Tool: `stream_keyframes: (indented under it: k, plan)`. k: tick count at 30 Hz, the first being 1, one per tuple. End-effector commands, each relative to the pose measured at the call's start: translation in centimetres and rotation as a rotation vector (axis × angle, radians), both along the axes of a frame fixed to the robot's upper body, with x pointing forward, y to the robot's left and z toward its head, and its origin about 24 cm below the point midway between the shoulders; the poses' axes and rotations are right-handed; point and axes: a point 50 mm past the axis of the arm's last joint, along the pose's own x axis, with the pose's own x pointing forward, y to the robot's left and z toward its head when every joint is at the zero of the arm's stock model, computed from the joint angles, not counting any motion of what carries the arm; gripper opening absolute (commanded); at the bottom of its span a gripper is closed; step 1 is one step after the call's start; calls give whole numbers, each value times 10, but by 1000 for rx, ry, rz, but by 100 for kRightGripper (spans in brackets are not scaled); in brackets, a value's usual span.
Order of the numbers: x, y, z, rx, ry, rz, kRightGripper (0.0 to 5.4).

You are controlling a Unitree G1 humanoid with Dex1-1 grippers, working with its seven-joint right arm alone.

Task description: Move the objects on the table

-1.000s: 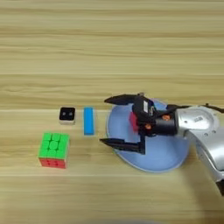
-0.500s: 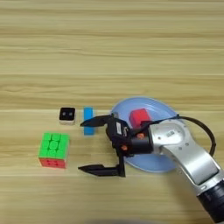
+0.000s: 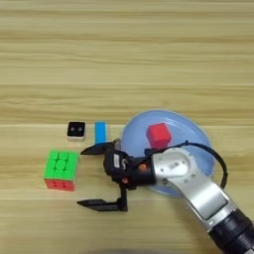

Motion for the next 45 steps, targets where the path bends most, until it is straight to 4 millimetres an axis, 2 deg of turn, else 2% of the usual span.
stream_keyframes:
  k: [1, 18, 35, 45]
  plan:
    - [14, 13, 22, 64, -121, -15, 539]
    - [19, 32, 28, 104, -146, -49, 539]
    - [21, 34, 30, 116, -143, -55, 349]
    - [21, 34, 32, 122, -143, -51, 339]
